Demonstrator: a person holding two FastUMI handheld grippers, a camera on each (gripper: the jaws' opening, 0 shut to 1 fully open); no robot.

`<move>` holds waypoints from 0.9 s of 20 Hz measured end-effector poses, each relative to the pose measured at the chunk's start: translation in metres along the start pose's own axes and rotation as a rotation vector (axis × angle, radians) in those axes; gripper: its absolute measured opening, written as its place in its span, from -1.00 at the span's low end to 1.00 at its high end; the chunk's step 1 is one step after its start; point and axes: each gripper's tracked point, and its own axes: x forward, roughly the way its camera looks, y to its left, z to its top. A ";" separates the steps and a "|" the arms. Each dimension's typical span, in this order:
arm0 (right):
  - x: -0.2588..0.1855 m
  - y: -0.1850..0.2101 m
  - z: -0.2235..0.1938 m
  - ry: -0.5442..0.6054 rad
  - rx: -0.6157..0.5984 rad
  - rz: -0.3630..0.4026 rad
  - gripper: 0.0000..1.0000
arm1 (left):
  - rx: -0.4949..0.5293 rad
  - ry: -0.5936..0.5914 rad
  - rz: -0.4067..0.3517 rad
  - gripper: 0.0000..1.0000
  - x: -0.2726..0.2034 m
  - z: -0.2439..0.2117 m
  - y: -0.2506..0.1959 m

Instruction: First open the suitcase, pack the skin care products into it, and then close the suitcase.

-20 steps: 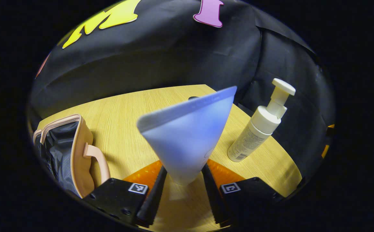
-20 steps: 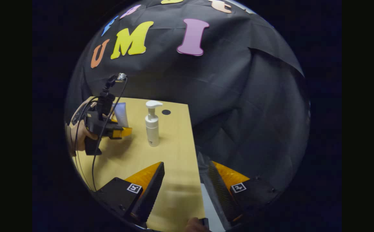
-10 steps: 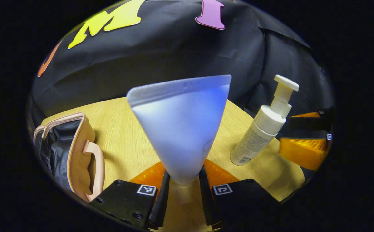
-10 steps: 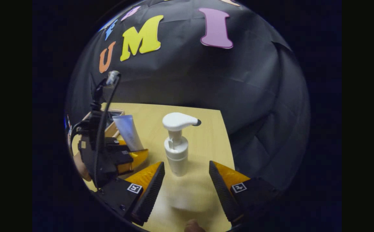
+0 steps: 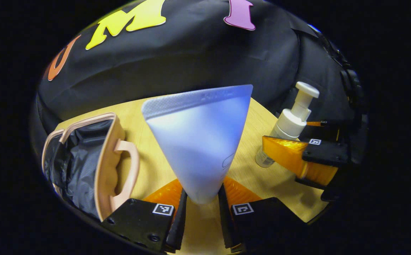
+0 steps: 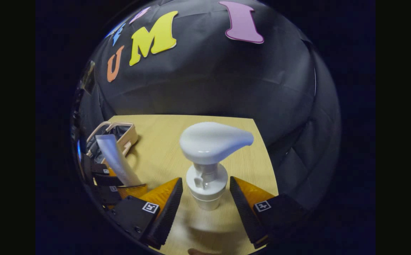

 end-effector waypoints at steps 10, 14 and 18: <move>-0.006 0.002 -0.007 0.031 0.044 -0.080 -0.02 | -0.096 -0.047 0.089 -0.10 -0.166 0.024 0.073; -0.034 0.019 -0.014 0.049 0.055 -0.099 -0.02 | -0.111 -0.035 0.159 -0.10 -0.199 0.017 0.145; -0.073 0.065 -0.013 0.058 0.074 -0.062 -0.02 | -0.149 -0.016 0.217 -0.11 -0.181 0.002 0.235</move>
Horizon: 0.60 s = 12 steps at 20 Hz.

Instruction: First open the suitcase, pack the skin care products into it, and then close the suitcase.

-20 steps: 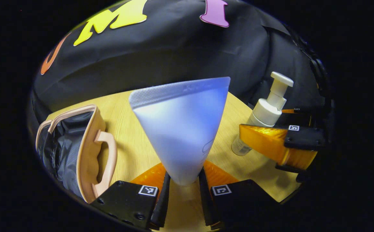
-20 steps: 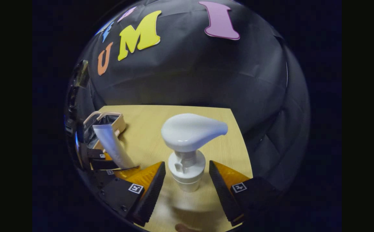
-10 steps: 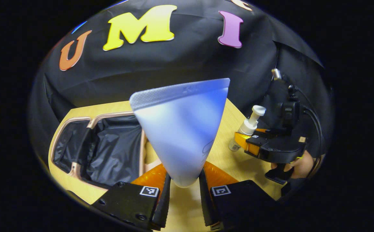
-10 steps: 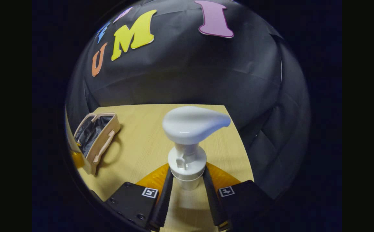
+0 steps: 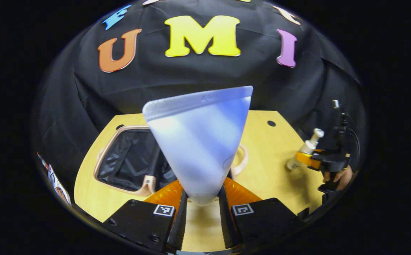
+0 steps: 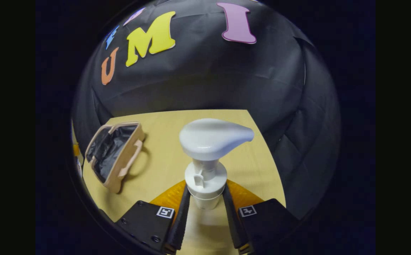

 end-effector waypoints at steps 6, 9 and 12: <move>-0.048 0.075 0.008 0.006 0.040 0.046 -0.02 | -0.010 0.061 -0.024 -0.10 0.057 -0.011 0.047; -0.063 0.107 0.015 -0.011 -0.012 0.058 -0.01 | 0.013 0.138 -0.043 -0.10 0.091 -0.029 0.048; -0.074 0.124 0.017 -0.015 -0.053 0.057 -0.02 | 0.037 0.230 -0.069 -0.10 0.123 -0.051 0.043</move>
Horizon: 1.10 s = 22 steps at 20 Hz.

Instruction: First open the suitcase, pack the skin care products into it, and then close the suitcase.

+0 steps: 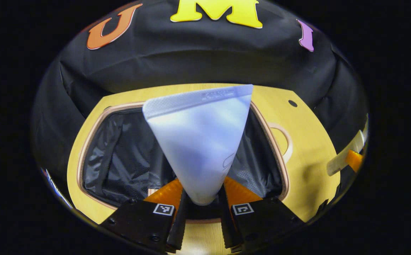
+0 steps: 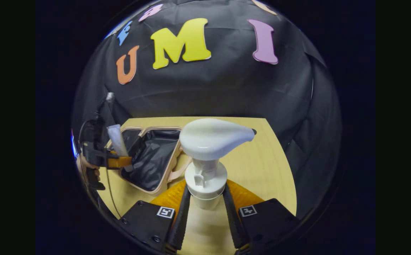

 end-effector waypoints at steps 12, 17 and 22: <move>-0.003 0.018 -0.006 0.053 -0.013 -0.030 -0.02 | -0.040 0.164 -0.002 -0.09 0.030 -0.027 0.005; -0.006 0.027 -0.004 0.053 -0.029 -0.016 -0.02 | -0.042 0.199 -0.005 -0.10 0.038 -0.023 0.006; -0.010 0.033 -0.005 0.060 -0.037 0.002 -0.06 | -0.088 0.254 0.018 -0.10 0.048 -0.038 0.007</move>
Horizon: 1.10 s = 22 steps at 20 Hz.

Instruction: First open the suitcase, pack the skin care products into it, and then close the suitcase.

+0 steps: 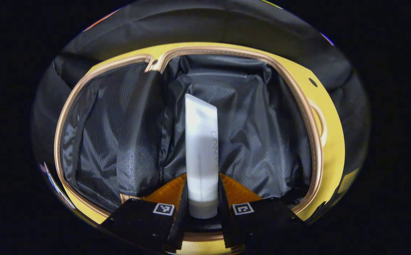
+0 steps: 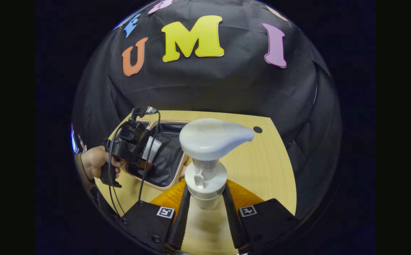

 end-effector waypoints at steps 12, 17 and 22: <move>0.012 0.044 0.049 -0.055 -0.042 0.098 -0.02 | -0.009 -0.198 -0.050 0.99 -0.059 0.011 -0.012; 0.041 0.091 0.088 -0.086 -0.066 0.155 -0.02 | -0.050 -0.489 0.044 0.99 -0.151 0.018 0.031; 0.095 0.138 0.062 0.019 -0.062 0.173 -0.07 | -0.119 -0.756 0.152 0.99 -0.240 0.000 0.090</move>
